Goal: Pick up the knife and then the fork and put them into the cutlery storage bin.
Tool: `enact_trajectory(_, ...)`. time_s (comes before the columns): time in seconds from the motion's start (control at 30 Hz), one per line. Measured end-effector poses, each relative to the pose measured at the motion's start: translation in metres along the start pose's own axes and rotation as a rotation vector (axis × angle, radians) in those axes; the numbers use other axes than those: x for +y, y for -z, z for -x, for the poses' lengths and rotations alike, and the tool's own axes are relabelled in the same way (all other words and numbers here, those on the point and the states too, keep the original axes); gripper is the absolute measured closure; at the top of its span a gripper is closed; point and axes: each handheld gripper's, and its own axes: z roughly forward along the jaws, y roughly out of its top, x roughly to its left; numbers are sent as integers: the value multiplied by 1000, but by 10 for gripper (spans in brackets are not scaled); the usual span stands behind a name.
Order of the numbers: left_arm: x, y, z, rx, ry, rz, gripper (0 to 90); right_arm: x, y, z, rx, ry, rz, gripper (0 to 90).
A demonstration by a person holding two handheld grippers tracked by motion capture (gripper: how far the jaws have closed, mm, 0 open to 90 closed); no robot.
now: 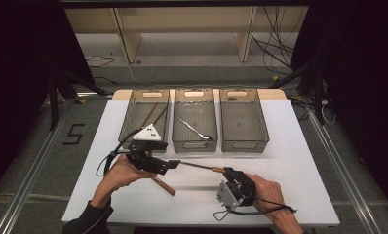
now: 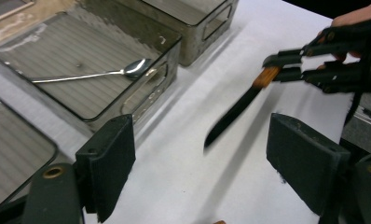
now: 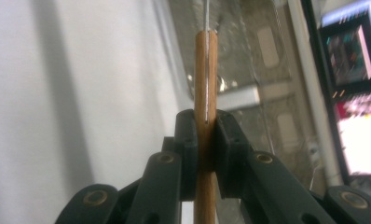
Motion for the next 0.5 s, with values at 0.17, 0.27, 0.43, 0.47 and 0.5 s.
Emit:
enact_trajectory(0.17,-14,0,-4,38,21,53,230,-15,2,28,32,-202,-25,815)
enact_trajectory(0.27,-24,-3,-6,55,40,86,230,-26,1,46,66,-348,-6,815)
enact_trajectory(0.43,-39,-13,-4,78,53,117,229,-42,-2,72,149,-594,34,815)
enact_trajectory(0.47,-41,-14,-4,84,55,121,229,-45,-3,77,158,-640,43,815)
enact_trajectory(0.5,-44,-16,-3,88,57,126,229,-48,-5,82,167,-678,55,815)
